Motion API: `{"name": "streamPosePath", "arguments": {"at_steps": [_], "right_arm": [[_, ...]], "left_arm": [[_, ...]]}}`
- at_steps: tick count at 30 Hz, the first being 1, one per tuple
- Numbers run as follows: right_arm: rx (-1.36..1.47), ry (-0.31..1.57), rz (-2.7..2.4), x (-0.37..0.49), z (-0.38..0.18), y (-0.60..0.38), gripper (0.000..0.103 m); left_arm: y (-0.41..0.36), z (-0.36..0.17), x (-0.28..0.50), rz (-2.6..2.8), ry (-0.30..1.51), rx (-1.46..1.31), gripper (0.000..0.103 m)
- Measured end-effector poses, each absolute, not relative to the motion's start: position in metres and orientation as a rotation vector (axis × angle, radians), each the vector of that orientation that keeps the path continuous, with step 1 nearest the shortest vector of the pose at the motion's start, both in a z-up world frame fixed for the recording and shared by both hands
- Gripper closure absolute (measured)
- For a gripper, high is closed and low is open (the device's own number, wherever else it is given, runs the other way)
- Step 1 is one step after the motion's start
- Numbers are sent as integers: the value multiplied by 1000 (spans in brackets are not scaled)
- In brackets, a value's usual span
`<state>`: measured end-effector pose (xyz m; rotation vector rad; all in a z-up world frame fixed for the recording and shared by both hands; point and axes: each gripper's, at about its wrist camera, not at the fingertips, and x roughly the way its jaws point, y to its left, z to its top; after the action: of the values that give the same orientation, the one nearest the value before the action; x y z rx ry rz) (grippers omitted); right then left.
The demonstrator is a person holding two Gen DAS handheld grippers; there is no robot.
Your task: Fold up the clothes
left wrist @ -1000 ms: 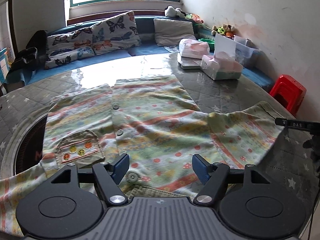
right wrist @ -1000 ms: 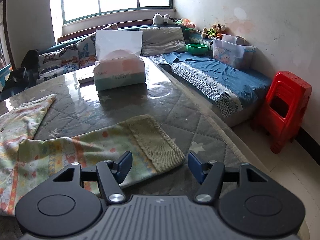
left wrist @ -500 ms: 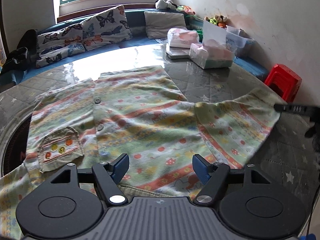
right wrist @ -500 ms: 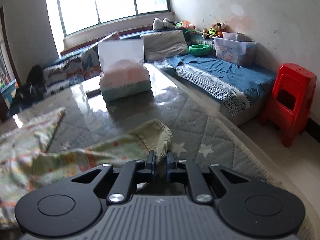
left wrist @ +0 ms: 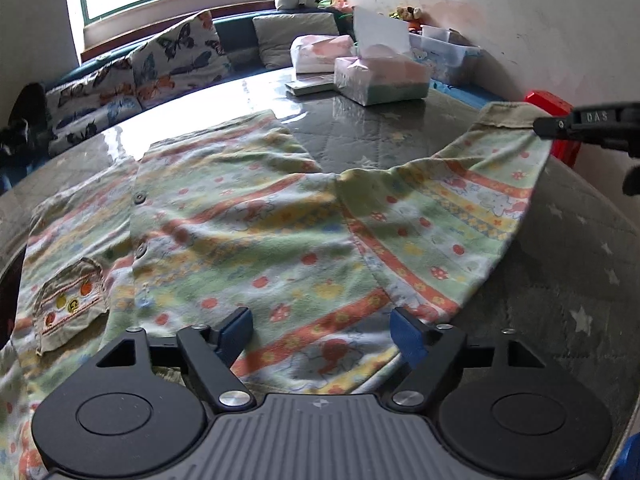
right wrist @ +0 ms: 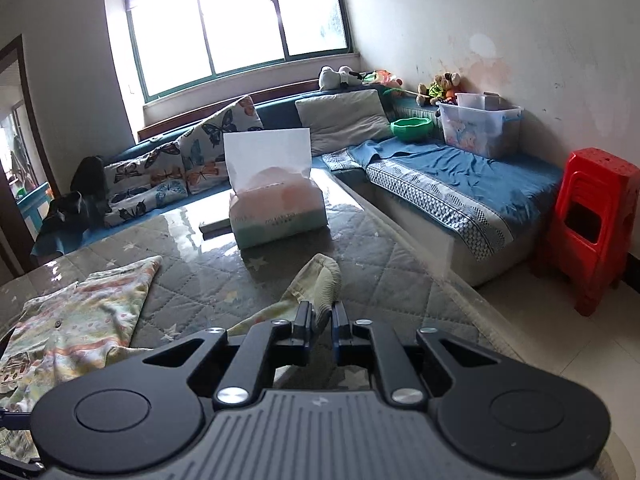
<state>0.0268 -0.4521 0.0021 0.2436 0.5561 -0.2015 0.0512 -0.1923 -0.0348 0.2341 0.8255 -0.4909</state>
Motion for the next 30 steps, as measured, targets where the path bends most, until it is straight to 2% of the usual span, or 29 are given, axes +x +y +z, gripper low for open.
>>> {"name": "streamPosePath", "arguments": {"at_steps": [7,18,24,30], "right_arm": [[207,500,-104,25,43,-427,95],[80,430,197,46,96,-317,95],[-30,497,379,71,83,-235,95],[-111,589,514,72,45,-167,95]], "left_arm": [[-160,-13,53,-463,788,140,24],[-41,11,51,-212,714,-24,24],[9,8,40,-102,709,-103,23],[39,0,30,-33,722,-148,22]]}}
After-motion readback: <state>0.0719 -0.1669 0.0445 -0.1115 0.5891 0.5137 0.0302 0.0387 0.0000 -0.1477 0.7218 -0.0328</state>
